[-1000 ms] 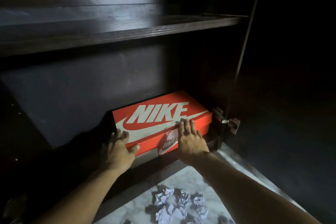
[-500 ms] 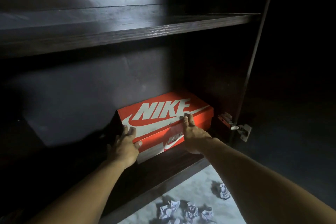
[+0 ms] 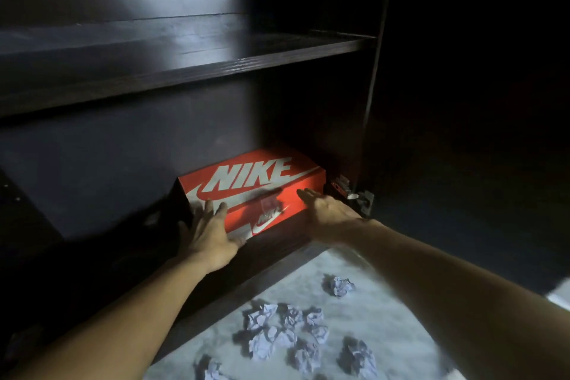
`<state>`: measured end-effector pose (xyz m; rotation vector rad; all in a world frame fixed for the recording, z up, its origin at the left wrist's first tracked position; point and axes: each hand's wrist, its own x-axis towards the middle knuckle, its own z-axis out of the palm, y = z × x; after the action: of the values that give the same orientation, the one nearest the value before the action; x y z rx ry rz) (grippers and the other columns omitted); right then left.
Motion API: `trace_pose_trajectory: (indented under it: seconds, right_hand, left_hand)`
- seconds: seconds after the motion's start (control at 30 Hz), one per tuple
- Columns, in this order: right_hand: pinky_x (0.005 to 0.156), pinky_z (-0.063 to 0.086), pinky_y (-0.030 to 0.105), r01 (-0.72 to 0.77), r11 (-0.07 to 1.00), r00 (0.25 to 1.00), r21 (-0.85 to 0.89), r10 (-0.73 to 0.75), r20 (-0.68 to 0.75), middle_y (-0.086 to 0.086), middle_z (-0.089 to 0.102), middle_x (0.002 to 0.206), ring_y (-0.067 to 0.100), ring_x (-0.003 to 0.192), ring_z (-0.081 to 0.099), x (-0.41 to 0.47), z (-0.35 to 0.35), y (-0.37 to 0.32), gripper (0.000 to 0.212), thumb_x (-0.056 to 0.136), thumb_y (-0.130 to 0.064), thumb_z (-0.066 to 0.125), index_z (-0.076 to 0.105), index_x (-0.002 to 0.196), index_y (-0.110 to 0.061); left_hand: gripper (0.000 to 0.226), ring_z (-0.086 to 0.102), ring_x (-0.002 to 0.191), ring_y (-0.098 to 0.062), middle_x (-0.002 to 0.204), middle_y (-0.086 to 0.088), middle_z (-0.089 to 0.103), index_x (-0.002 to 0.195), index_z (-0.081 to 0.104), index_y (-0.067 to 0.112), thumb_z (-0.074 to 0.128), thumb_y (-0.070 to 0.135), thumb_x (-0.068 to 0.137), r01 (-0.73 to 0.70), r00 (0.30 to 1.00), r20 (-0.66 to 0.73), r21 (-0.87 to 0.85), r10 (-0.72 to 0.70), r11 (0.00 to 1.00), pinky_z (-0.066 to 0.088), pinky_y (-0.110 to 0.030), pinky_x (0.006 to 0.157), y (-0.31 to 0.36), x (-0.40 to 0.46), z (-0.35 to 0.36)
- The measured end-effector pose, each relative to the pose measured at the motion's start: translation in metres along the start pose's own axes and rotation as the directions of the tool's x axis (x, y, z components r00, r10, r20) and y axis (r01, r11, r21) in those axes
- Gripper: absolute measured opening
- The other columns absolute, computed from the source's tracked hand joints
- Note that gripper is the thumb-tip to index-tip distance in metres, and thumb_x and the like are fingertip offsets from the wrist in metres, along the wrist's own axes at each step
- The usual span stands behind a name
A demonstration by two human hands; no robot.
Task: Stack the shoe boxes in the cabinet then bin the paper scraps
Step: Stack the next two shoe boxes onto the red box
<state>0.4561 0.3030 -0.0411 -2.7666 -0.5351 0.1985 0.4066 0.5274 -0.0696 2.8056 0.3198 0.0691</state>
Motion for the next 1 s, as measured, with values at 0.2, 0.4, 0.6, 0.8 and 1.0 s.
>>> trace_pose_trajectory:
  seconds: [0.2, 0.4, 0.6, 0.8, 1.0]
  right_hand:
    - [0.094, 0.047, 0.032, -0.088, 0.995, 0.996, -0.041, 0.086, -0.035, 0.009, 0.061, 0.128, 0.031, 0.116, 0.059, -0.116, -0.058, 0.026, 0.050, 0.085, -0.020, 0.056, 0.054, 0.135, -0.028]
    - [0.091, 0.052, 0.036, -0.170, 0.984, 0.985, -0.053, 0.167, -0.054, 0.003, 0.069, 0.117, 0.026, 0.106, 0.064, -0.263, -0.099, 0.065, 0.035, 0.087, -0.028, 0.063, 0.066, 0.120, -0.017]
    - [0.083, 0.047, 0.024, -0.341, 0.938, 0.939, -0.069, 0.336, -0.072, 0.007, 0.068, 0.119, 0.028, 0.105, 0.063, -0.410, -0.121, 0.107, 0.034, 0.088, -0.025, 0.064, 0.067, 0.118, -0.011]
    - [0.090, 0.051, 0.035, -0.551, 0.834, 0.830, 0.013, 0.550, -0.094, 0.005, 0.070, 0.114, 0.024, 0.105, 0.064, -0.555, -0.129, 0.139, 0.035, 0.086, -0.026, 0.067, 0.068, 0.119, -0.012]
    - [0.079, 0.051, 0.033, -0.767, 0.636, 0.625, 0.088, 0.771, -0.125, 0.009, 0.072, 0.099, 0.029, 0.092, 0.065, -0.691, -0.116, 0.151, 0.026, 0.084, -0.028, 0.068, 0.071, 0.103, -0.009]
  left_hand:
    - [0.074, 0.050, 0.126, -0.021, 0.144, 0.001, 0.048, 0.140, 0.048, 0.023, 0.074, 0.047, 0.075, -0.142, 0.899, 0.395, -0.140, 0.187, 0.980, 0.040, -0.031, 0.104, 0.077, -0.069, -0.049]
    - [0.083, 0.048, 0.131, -0.019, 0.147, -0.004, 0.046, 0.145, 0.040, 0.013, 0.076, 0.045, 0.076, -0.396, 0.762, 0.522, -0.093, 0.384, 0.914, 0.038, -0.030, 0.108, 0.181, -0.150, -0.086]
    - [0.085, 0.055, 0.123, -0.018, 0.137, -0.001, 0.057, 0.139, 0.050, 0.017, 0.076, 0.057, 0.069, -0.643, 0.629, 0.558, -0.018, 0.541, 0.766, 0.044, -0.034, 0.104, 0.289, -0.242, -0.079]
    - [0.075, 0.057, 0.115, -0.023, 0.129, -0.002, 0.060, 0.136, 0.053, 0.015, 0.072, 0.055, 0.074, -0.827, 0.372, 0.633, -0.106, 0.679, 0.552, 0.045, -0.031, 0.095, 0.380, -0.356, -0.042]
    - [0.066, 0.058, 0.113, -0.025, 0.133, -0.007, 0.058, 0.129, 0.055, 0.014, 0.072, 0.052, 0.077, -0.902, 0.141, 0.680, -0.211, 0.720, 0.376, 0.049, -0.036, 0.095, 0.449, -0.462, -0.002]
